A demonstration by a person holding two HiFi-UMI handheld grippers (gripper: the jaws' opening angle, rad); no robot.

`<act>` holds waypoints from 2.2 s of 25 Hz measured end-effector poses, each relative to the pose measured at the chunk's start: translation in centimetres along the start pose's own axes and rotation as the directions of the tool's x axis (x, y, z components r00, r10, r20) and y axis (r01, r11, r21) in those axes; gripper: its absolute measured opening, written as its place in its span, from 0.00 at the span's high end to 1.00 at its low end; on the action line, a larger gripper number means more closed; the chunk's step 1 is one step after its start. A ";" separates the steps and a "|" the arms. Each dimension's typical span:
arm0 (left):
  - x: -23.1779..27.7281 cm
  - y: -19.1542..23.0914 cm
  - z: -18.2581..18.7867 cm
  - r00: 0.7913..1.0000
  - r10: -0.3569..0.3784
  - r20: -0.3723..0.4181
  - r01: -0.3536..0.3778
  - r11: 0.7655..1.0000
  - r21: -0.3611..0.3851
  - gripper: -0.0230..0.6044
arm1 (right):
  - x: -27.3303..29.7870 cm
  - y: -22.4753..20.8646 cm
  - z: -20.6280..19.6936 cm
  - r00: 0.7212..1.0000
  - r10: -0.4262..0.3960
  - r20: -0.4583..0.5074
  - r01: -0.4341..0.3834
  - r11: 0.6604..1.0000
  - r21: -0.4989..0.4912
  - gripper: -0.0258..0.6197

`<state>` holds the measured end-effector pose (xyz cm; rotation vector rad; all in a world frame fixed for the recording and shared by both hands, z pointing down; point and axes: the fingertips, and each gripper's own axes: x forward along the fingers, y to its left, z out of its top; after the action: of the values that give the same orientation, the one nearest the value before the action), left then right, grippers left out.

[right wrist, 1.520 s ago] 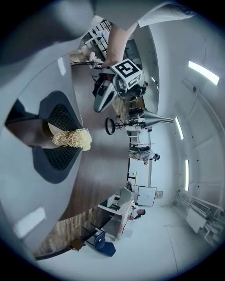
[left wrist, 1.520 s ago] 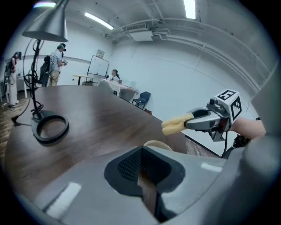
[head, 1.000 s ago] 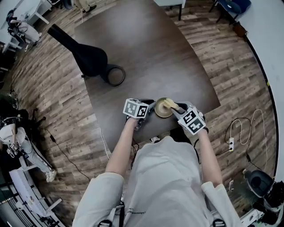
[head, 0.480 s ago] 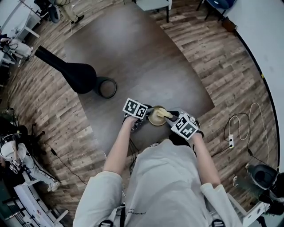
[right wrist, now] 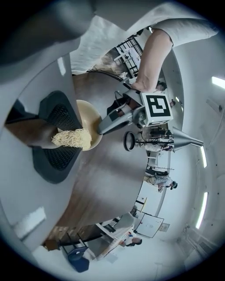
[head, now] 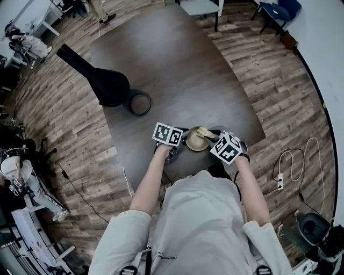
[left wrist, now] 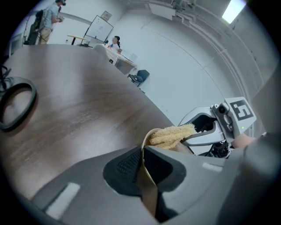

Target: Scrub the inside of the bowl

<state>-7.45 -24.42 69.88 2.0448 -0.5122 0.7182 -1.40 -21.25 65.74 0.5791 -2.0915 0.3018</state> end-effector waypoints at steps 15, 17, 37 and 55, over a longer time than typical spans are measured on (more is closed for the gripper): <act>-8.4 -0.9 3.8 0.934 0.239 0.264 -0.267 0.961 0.075 0.93 | -0.8 -1.1 6.9 0.997 -0.075 -0.011 0.072 0.981 -0.180 0.76; -9.5 -0.8 4.2 0.922 0.240 0.305 -0.267 0.962 0.052 0.93 | -1.0 -0.9 6.9 0.995 -0.096 -0.009 0.094 0.982 -0.163 0.77; -11.5 -2.4 5.9 0.870 0.247 0.426 -0.294 0.954 0.049 0.93 | -1.4 4.6 7.6 0.999 -0.035 -0.034 0.027 0.978 -0.208 0.78; -11.1 -3.9 5.4 0.881 0.228 0.414 -0.280 0.958 0.068 0.93 | -3.4 -0.3 8.9 0.933 -0.346 0.097 0.358 0.921 -0.153 0.78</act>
<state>-11.85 -26.00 57.81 2.2814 -1.0119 0.4844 -6.02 -24.30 57.96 0.8571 -2.0056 -0.1032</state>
